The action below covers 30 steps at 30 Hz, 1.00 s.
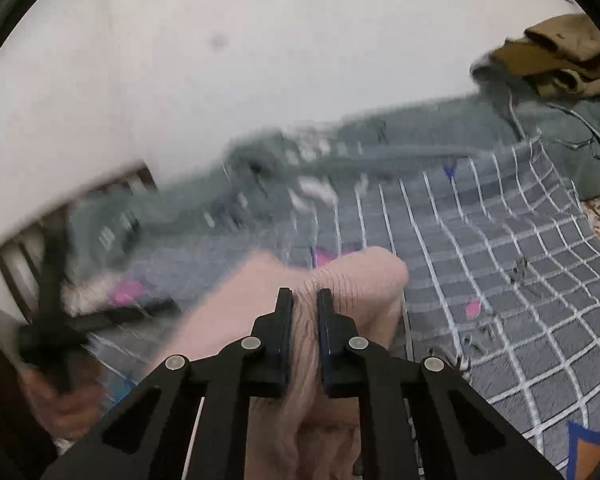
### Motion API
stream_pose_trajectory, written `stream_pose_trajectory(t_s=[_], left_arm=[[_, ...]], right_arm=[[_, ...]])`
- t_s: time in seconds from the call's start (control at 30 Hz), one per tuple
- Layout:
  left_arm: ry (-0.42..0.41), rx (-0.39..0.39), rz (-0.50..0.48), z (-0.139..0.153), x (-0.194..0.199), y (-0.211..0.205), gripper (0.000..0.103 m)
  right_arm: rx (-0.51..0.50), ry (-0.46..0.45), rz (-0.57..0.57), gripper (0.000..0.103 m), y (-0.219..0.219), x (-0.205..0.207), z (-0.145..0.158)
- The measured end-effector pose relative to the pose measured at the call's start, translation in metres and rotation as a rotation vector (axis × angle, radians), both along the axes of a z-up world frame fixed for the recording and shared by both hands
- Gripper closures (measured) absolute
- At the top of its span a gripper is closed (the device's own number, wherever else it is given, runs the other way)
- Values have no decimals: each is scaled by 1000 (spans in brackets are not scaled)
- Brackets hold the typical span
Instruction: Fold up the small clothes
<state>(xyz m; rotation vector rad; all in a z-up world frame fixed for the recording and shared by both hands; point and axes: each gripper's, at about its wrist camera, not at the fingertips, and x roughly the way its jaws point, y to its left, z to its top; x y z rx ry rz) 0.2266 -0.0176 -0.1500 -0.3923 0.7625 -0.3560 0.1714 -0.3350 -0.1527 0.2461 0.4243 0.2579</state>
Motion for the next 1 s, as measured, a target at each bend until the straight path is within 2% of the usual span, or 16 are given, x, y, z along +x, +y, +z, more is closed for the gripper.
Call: stream_pose_trajectory(t_s=[0.03,0.13,0.23,0.33,0.37,0.4,0.5,0.57,0.63,0.8,1.0], left_arm=[[-4,0,2,0,-1,0,32],[25,74,10,-3,-1,-8,32],[57,73,-22,-8,-6,-13,32],[53,95,-27,-7,-13,-15,32],[49,98,-35,-5,-16,-15,32],[47,88,-40,-5,-17,-14,32],[57,13,-69,-3,-17,-11,32],[68,3,-74,-5,-15,-14,32],[74,21,-70,-8,-13,-19,32],[101,-10,-89,-11,-1,-21,29],[143,-37,-110,-18,15,-25,29]], right_arm=[[-24,61,-40,91,-4,7,-9],[-29,268,-59,90,-8,34,-42],[-71,222,-60,85,-2,30,-36],[-12,145,-31,79,-4,17,-23],[11,136,-24,73,-5,16,-23],[15,144,-19,67,-3,18,-25],[-98,239,-48,67,10,31,-41],[-139,247,-63,67,14,32,-45],[-121,226,-53,66,10,27,-39],[-53,212,-51,64,-4,23,-36],[-47,256,-44,59,-1,34,-36]])
